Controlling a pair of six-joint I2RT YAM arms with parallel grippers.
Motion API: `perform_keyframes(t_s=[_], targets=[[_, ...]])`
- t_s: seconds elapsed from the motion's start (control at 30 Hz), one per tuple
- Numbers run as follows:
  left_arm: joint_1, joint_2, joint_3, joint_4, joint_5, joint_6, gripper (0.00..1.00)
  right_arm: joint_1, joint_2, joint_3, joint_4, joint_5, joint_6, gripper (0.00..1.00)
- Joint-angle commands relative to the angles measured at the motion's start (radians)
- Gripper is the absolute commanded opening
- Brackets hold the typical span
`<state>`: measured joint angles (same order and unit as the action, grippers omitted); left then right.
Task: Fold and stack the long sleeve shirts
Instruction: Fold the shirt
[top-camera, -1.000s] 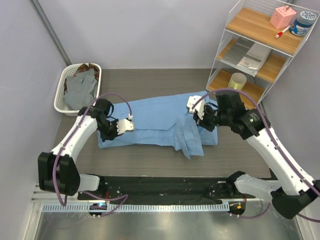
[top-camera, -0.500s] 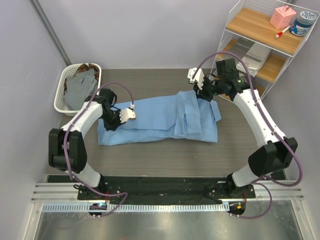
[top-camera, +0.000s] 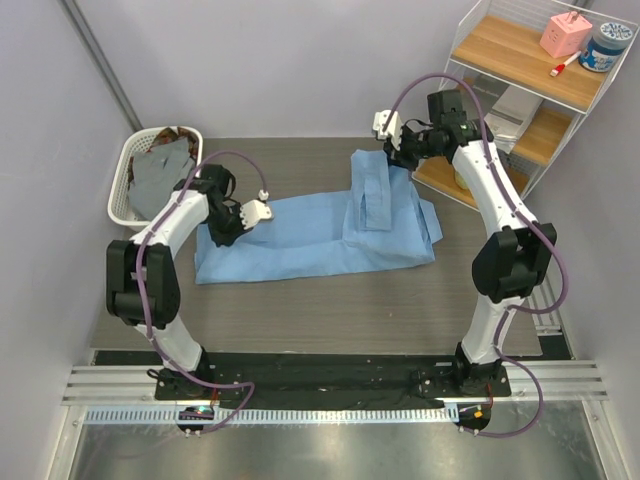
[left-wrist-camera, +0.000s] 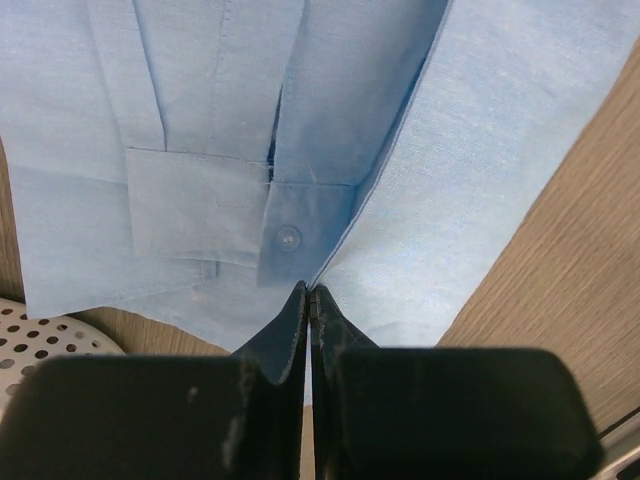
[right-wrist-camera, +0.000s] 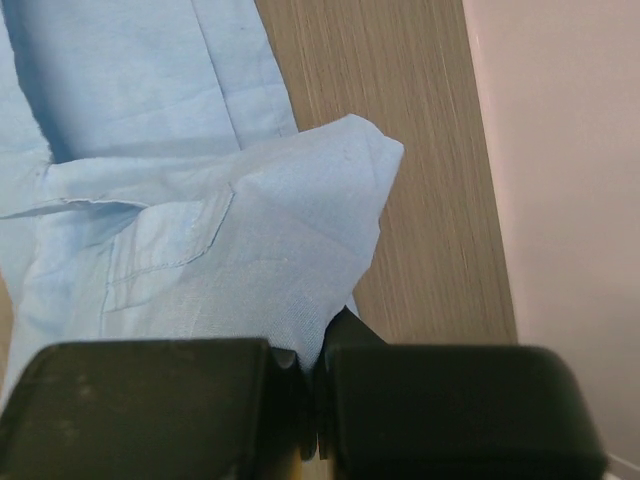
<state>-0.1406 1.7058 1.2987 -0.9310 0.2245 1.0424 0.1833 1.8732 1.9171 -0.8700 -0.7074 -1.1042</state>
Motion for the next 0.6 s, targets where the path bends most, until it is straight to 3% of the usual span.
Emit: perform_keyframes(t_s=[0.0,0.57], targets=[[0.007,0.038,0.048,0.035,-0.02,-0.039,0.0,-0.002,0.032,0.068,0.017,-0.066,-0.081,0.01],[0.016,0.12,0.042,0.15,-0.103,-0.143,0.0,-0.001,0.147,0.025,0.189,-0.072,-0.022,0.01]])
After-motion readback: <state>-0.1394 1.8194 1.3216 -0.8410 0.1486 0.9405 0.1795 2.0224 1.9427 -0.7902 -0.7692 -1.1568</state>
